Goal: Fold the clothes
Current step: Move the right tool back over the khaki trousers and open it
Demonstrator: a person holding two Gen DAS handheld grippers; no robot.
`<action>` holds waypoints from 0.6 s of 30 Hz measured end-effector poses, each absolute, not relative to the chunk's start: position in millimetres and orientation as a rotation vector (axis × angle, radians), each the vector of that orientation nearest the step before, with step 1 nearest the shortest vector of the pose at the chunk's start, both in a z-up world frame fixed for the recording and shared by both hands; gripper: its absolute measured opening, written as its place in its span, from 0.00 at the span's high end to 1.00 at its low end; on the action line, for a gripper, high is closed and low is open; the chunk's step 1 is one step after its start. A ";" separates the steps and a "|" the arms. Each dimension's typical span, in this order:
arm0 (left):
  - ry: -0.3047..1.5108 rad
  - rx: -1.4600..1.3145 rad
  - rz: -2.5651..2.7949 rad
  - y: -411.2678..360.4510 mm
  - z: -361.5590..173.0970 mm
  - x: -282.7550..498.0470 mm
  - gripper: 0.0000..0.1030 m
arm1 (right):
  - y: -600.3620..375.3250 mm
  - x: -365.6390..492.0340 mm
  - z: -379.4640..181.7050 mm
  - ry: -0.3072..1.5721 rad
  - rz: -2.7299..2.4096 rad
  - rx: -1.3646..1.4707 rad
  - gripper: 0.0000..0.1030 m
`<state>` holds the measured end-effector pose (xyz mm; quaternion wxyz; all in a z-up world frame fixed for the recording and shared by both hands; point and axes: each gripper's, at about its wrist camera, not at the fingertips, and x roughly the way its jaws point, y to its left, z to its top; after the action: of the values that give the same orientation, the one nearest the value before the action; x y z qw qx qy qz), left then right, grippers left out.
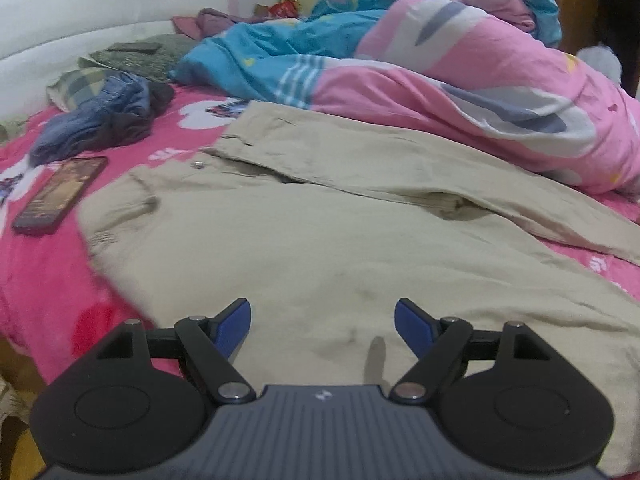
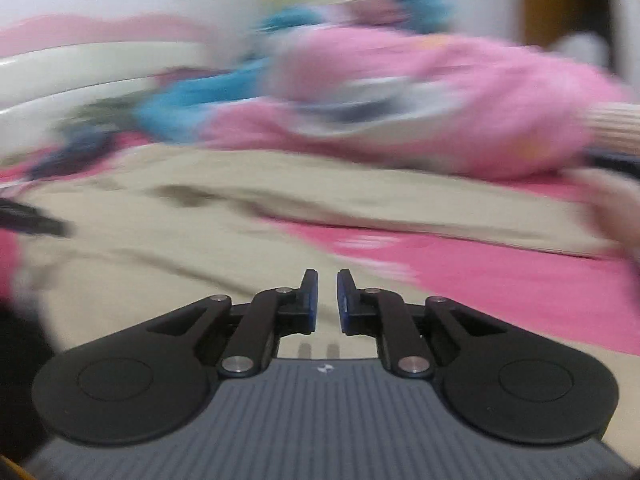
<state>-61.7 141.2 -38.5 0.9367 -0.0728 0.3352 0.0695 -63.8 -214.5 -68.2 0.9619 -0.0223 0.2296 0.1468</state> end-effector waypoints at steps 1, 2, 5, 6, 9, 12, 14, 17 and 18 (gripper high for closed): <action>0.682 -0.148 0.148 143.7 -38.5 -65.4 0.22 | -201.4 -56.6 -75.1 0.510 0.328 -0.037 0.90; 0.679 -0.150 0.151 147.6 -38.8 -69.0 0.22 | -192.3 -51.9 -82.5 0.574 0.351 -0.027 0.90; 0.667 -0.164 0.151 161.9 -40.3 -79.8 0.22 | -191.6 -86.5 -92.5 0.628 0.373 -0.028 0.90; 0.660 -0.165 0.147 166.9 -41.1 -83.3 0.22 | -196.9 -102.0 -91.1 0.646 0.373 -0.018 0.90; 0.653 -0.152 0.135 176.0 -43.7 -90.9 0.22 | -215.0 -126.4 -80.5 0.729 0.362 0.036 0.90; 0.677 -0.165 0.132 182.1 -48.8 -94.9 0.22 | -205.3 -119.6 -62.4 0.693 0.384 0.065 0.88; 0.686 -0.174 0.136 183.0 -50.4 -98.9 0.22 | -195.0 -109.5 -51.1 0.662 0.405 0.079 0.87; 0.678 -0.177 0.136 181.1 -48.1 -106.4 0.22 | -157.8 -57.6 -52.1 0.607 0.424 0.028 0.85; 0.675 -0.176 0.134 180.5 -47.3 -108.7 0.22 | -150.8 -46.7 -57.3 0.615 0.421 0.013 0.85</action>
<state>-108.7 180.5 -47.3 0.9377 -0.0860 0.3302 0.0657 -46.7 -150.8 -57.3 0.9314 0.0062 0.3002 0.2056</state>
